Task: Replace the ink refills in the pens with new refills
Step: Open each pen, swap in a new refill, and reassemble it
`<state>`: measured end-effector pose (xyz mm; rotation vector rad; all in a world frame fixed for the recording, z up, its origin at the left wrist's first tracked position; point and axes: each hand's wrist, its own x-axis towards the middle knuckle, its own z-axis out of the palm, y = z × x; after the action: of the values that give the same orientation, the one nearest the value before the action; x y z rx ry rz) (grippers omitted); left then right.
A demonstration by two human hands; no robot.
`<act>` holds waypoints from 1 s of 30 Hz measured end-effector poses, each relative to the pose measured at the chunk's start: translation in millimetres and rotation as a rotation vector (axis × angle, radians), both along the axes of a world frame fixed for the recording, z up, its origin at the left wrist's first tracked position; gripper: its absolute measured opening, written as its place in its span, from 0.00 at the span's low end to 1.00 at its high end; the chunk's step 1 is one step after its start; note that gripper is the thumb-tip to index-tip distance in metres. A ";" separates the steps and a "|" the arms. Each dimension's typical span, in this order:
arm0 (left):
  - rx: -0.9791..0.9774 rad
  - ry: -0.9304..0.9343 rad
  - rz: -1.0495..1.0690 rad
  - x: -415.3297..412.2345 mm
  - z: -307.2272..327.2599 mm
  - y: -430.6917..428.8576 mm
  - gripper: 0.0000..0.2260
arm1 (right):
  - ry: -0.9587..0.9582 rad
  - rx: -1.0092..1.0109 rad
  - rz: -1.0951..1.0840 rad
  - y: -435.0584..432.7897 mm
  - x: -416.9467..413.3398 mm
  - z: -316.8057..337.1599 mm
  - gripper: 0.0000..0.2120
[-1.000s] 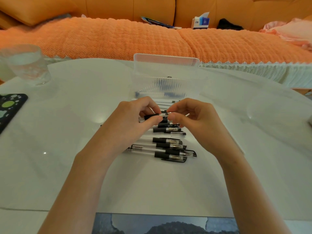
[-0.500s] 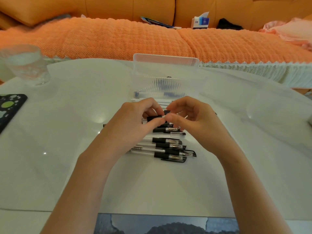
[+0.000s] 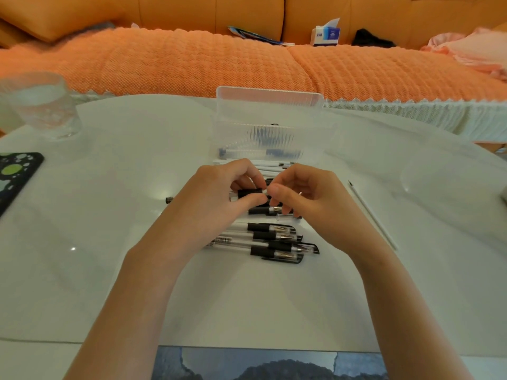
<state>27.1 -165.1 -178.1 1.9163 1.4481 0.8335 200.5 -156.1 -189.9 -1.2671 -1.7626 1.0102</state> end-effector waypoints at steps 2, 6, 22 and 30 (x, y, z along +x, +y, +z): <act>0.000 0.016 -0.005 0.0 -0.1 -0.3 0.06 | -0.001 -0.002 -0.001 -0.6 -1.1 -0.7 0.04; -0.018 -0.022 0.005 -0.4 0.3 -1.5 0.05 | 0.017 0.022 -0.043 0.1 -1.4 -0.6 0.04; -0.044 -0.023 0.078 -7.2 1.0 0.2 0.06 | -0.020 0.055 -0.143 1.7 1.7 -1.6 0.05; -0.032 -0.024 0.073 -9.1 1.1 1.4 0.03 | -0.032 0.044 -0.165 2.5 3.8 -2.0 0.06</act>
<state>18.0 -163.7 -176.9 1.8329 1.5159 0.8589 204.3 -153.5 -192.0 -1.3828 -1.6648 0.8575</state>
